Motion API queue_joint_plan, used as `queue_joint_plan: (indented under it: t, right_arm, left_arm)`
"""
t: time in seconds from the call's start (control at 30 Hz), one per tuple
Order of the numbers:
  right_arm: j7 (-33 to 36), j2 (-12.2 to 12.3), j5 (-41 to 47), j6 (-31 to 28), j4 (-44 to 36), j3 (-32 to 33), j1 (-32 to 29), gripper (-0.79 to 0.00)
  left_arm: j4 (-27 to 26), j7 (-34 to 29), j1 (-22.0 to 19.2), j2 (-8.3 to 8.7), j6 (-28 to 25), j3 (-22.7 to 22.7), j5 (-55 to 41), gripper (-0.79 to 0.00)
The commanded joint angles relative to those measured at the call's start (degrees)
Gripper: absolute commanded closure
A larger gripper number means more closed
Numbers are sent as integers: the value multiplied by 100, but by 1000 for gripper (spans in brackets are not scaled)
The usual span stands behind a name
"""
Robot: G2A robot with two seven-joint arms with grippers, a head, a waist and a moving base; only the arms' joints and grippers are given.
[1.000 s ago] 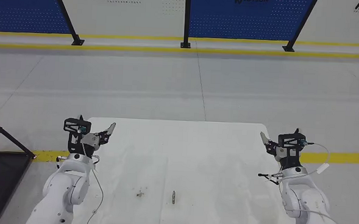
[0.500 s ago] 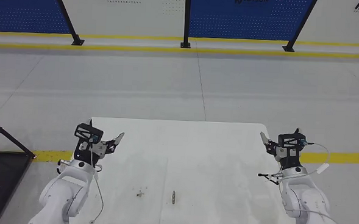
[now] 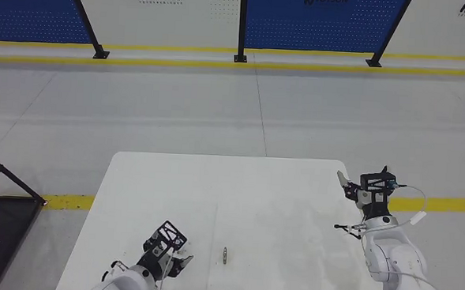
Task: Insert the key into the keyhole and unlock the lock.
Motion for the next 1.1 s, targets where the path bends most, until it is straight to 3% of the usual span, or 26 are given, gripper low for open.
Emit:
queue_joint_plan:
  t: [0.0,0.2,0.37,0.43,0.7,0.9,1.07]
  right_arm:
    - [0,0,0,0,0,0,0,-785]
    - [0,0,0,0,0,0,0,-785]
    - [0,0,0,0,0,0,0,-785]
    - [0,0,0,0,0,0,0,-785]
    - [0,0,0,0,0,0,0,-785]
    - [0,0,0,0,0,0,0,-785]
    - [0,0,0,0,0,0,0,-785]
  left_arm:
    - [194,-252,-103,-29,245,240,103,-785]
    - [739,-608,-540,-113,823,657,240,-785]
    - [981,-683,-748,-151,1033,772,204,-717]
    - [1052,-700,-823,-159,1045,779,188,-653]
    - [1342,-773,-1017,-190,1037,936,173,-576]
    - [1444,-794,-1064,-205,1066,1008,192,-400]
    - [1489,-779,-1071,-208,1077,1011,206,-348]
